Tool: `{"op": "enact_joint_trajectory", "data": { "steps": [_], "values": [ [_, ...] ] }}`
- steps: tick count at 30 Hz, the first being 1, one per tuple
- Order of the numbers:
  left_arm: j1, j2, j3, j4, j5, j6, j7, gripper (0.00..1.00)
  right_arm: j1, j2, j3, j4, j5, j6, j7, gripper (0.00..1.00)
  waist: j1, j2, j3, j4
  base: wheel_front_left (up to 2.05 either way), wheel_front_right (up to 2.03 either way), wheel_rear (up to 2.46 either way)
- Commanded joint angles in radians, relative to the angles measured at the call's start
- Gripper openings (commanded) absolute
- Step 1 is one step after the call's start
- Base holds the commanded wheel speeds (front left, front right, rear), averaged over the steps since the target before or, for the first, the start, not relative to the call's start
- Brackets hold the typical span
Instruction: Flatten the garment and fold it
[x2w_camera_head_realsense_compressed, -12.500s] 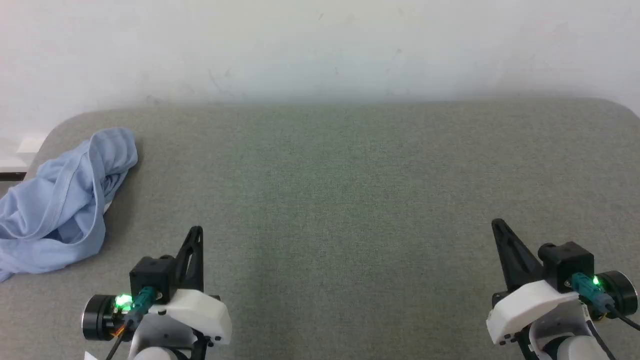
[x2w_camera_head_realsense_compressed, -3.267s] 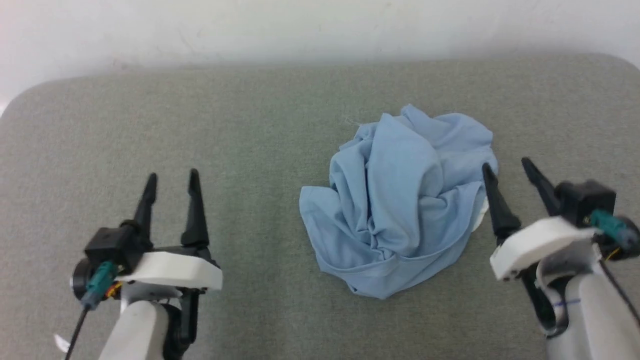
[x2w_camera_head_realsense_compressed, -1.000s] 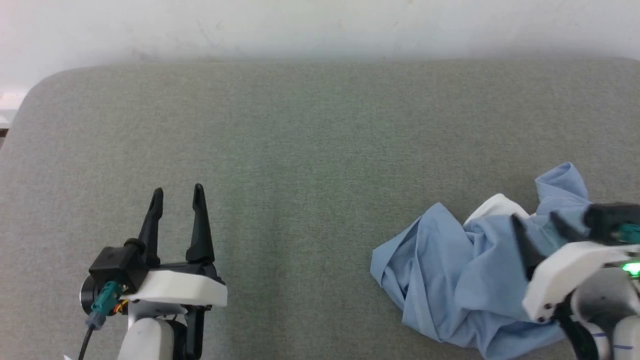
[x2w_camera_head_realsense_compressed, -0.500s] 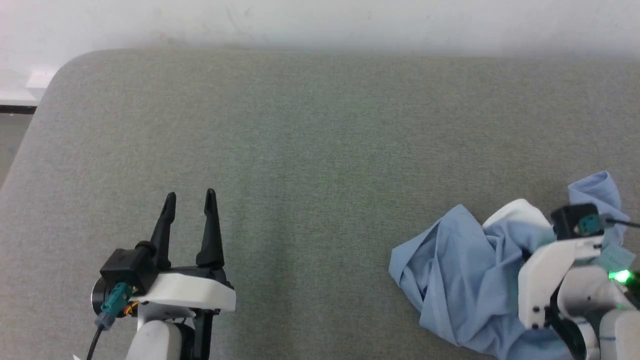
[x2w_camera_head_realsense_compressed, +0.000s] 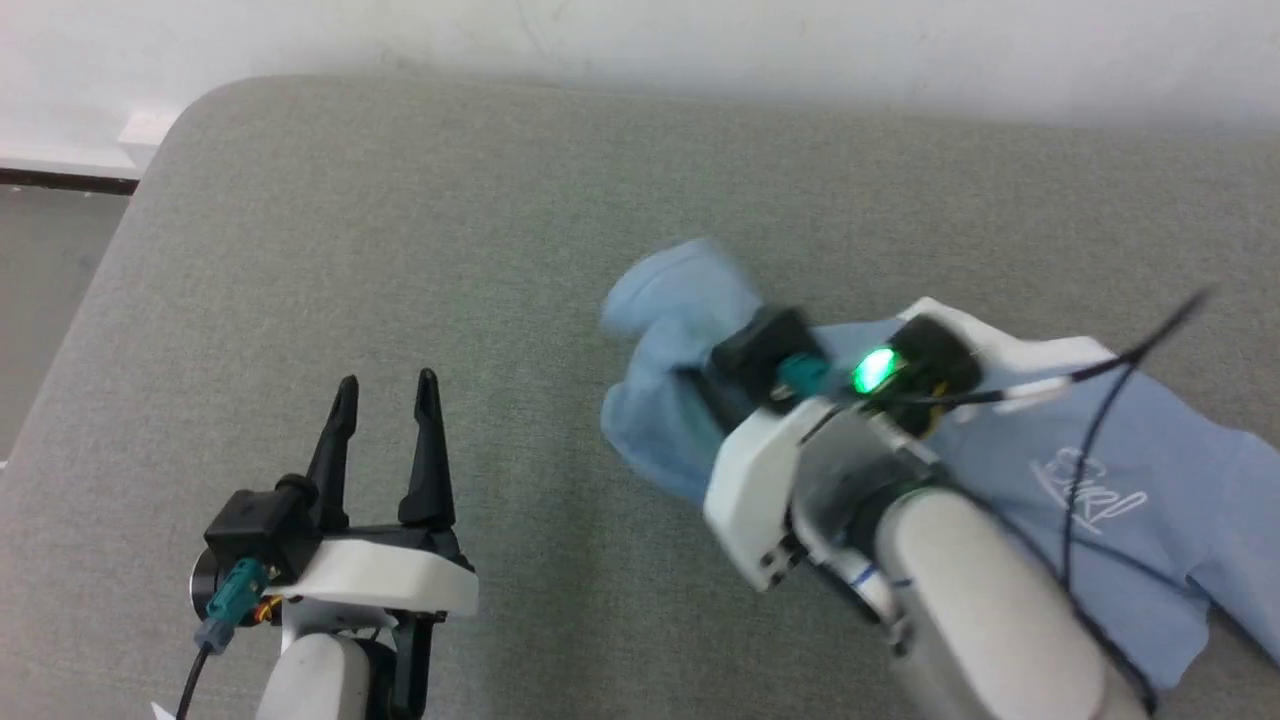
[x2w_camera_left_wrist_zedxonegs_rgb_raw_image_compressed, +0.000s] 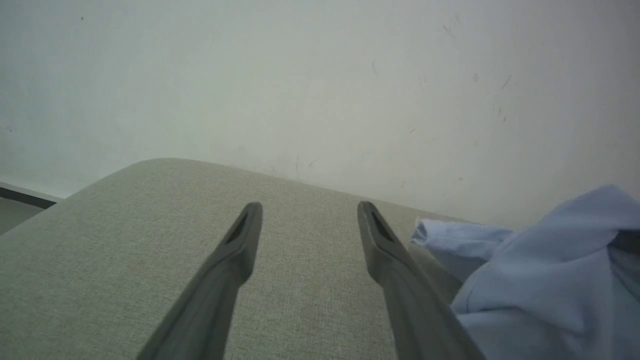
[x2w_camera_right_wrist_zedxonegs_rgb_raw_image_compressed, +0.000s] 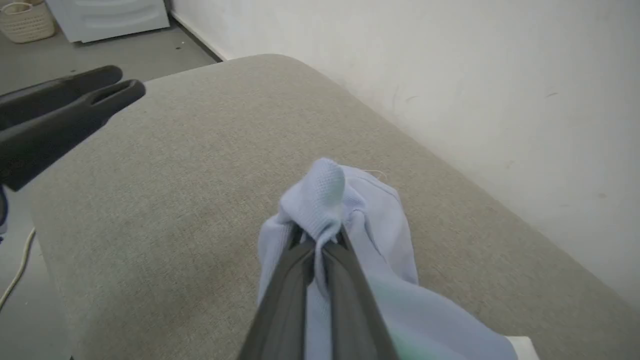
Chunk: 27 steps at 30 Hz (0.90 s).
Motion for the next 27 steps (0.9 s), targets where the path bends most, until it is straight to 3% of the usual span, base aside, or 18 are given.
{"op": "enact_joint_trajectory", "data": {
  "steps": [1,6,7,8,9,12,16,21,27],
  "values": [
    [-0.009,-0.001,-0.005,-0.003,-0.01,0.005,-0.005,1.0,-0.011,-0.002,0.032,0.028,0.013,-0.001,0.007,0.0,-0.0001,0.0,0.003,0.012,0.0,0.0,0.0],
    [-0.007,-0.001,-0.015,-0.004,-0.017,0.011,-0.005,1.0,0.001,-0.002,0.159,0.185,0.076,-0.001,0.074,0.0,-0.0001,0.0,0.01,0.029,0.0,0.0,0.0],
    [-0.006,-0.001,-0.015,-0.005,-0.017,0.013,-0.005,1.0,0.008,-0.003,0.172,0.208,0.087,-0.001,0.09,0.2,-0.0001,0.0,0.01,0.029,0.0,0.0,0.0],
    [-0.004,-0.001,-0.014,-0.006,-0.017,0.014,-0.005,1.0,0.014,-0.006,0.183,0.222,0.1,-0.001,0.101,0.49,-0.0001,0.0,0.01,0.028,0.0,0.0,0.0],
    [-0.001,-0.001,-0.011,-0.006,-0.016,0.015,-0.005,1.0,0.02,-0.008,0.19,0.229,0.117,-0.001,0.105,1.0,-0.0001,0.0,0.01,0.026,0.0,0.0,0.0],
    [0.01,-0.001,0.002,-0.008,-0.013,0.017,-0.005,1.0,0.039,-0.027,0.2,0.218,0.176,-0.001,0.103,1.0,-0.0001,0.0,0.004,0.011,0.0,0.0,0.0],
    [0.02,-0.001,0.021,-0.005,-0.005,0.016,-0.005,1.0,0.069,-0.059,0.149,0.13,0.22,-0.001,0.016,1.0,-0.0001,0.0,-0.011,-0.018,0.0,0.0,0.0],
    [0.029,-0.001,0.03,-0.003,0.013,0.007,-0.005,1.0,0.153,-0.066,-0.025,0.004,0.194,-0.001,-0.148,1.0,-0.0001,0.0,-0.025,-0.068,0.0,0.0,0.0],
    [-0.003,0.028,0.026,0.026,0.041,-0.023,-0.003,1.0,0.297,-0.022,-0.27,-0.102,0.121,-0.001,-0.309,1.0,-0.0001,0.0,-0.017,-0.147,0.0,0.0,0.0]
  ]
}}
